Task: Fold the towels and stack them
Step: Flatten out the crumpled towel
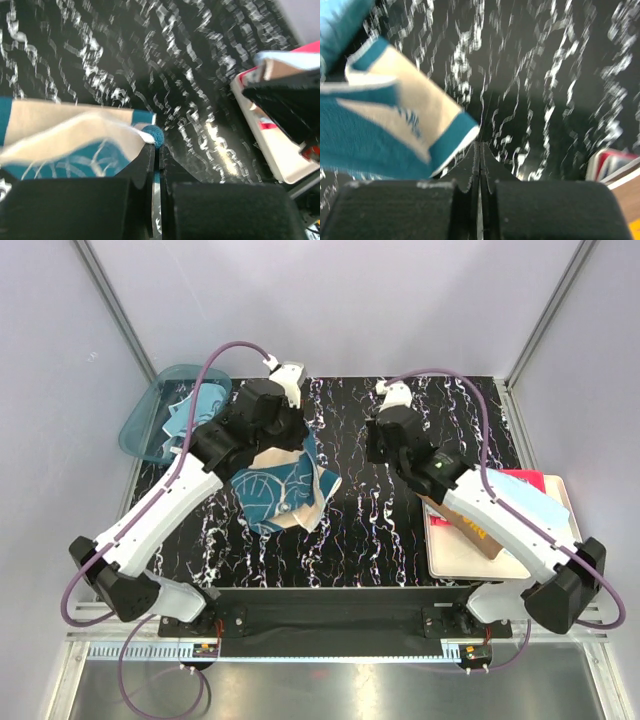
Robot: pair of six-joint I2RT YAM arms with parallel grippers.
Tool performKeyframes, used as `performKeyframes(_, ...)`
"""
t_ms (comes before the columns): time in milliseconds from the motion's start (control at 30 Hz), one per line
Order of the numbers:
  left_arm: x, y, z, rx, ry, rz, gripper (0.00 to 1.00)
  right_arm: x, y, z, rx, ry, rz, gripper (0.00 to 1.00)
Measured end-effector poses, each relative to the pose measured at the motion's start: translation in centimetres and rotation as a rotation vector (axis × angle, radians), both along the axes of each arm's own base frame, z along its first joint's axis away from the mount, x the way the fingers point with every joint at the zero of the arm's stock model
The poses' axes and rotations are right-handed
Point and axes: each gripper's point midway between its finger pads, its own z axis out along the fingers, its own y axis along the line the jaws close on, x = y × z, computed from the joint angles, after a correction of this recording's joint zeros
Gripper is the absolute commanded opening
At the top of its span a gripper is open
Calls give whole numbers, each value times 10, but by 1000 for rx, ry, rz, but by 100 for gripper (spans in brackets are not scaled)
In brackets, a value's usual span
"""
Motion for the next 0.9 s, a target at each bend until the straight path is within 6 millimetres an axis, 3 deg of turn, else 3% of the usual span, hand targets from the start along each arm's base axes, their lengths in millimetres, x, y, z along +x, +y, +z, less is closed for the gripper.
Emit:
performKeyframes(200, 22, 26, -62, 40, 131, 130, 0, -8, 23, -81, 63, 162, 33, 18)
performKeyframes(300, 31, 39, -99, 68, 211, 188, 0, -17, 34, -135, 82, 266, 52, 30)
performKeyframes(433, 39, 49, -125, 84, 275, 231, 0, -40, 54, -192, 83, 379, 94, 33)
performKeyframes(667, 51, 59, -123, 52, 272, 261, 0, -89, 123, -225, 166, 438, 211, 38)
performKeyframes(900, 54, 66, -122, 47, 275, 276, 0, -107, 136, -243, 200, 468, 156, 39)
